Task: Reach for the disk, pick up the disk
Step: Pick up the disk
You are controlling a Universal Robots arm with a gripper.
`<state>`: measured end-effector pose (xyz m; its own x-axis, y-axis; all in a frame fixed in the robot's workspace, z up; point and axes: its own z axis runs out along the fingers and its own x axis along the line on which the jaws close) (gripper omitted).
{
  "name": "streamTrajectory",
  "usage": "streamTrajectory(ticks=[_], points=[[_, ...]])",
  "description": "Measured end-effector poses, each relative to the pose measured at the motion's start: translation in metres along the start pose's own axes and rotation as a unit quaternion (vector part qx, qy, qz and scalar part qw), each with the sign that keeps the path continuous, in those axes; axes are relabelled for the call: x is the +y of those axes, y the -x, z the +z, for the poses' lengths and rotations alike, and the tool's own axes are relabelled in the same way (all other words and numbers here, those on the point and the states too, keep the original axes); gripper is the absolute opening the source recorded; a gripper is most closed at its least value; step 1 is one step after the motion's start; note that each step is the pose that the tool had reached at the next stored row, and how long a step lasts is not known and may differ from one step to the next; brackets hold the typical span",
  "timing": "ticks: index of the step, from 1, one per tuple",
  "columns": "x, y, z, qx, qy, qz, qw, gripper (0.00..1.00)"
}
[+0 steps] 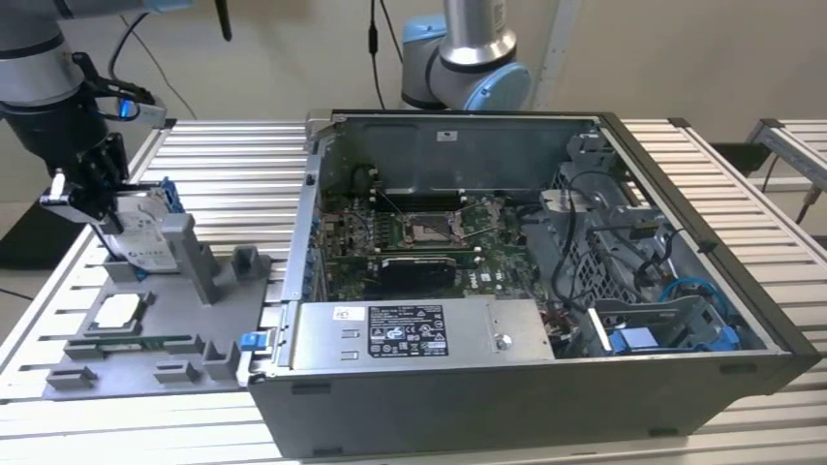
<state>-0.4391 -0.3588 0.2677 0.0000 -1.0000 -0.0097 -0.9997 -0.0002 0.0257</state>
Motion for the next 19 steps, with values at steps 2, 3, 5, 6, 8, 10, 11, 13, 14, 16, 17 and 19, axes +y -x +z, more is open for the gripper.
streamTrajectory(ticks=[2,3,5,6,8,10,11,13,14,16,17,19], points=[[0.0,0.0,0.0,0.0,0.0,0.0,1.0,0.0],[0.0,0.0,0.0,0.0,0.0,0.0,1.0,0.0],[0.0,-0.0001,0.0,0.0004,0.0,0.0,1.0,0.0],[0.0,-0.0002,0.0,0.0006,0.0,0.0,1.0,0.0],[0.0,-0.0001,-0.0001,-0.0007,0.0001,0.0,1.0,0.0],[0.0,-0.0001,0.0,-0.0009,0.0,0.0,1.0,0.0],[0.0,-0.0001,0.0,-0.0008,0.0,0.0,1.0,0.0],[0.0,-0.0001,0.0,0.0005,0.0,0.0,1.0,0.0],[0.0,-0.0001,-0.0001,0.0008,0.0,0.0,1.0,0.0],[0.0,0.0,0.0,0.0001,0.0,0.0,1.0,0.0],[0.0,0.0,0.0,-0.0001,0.0,0.0,1.0,0.0],[0.0,-0.0001,-0.0001,-0.0003,0.0,0.0,1.0,0.0]])
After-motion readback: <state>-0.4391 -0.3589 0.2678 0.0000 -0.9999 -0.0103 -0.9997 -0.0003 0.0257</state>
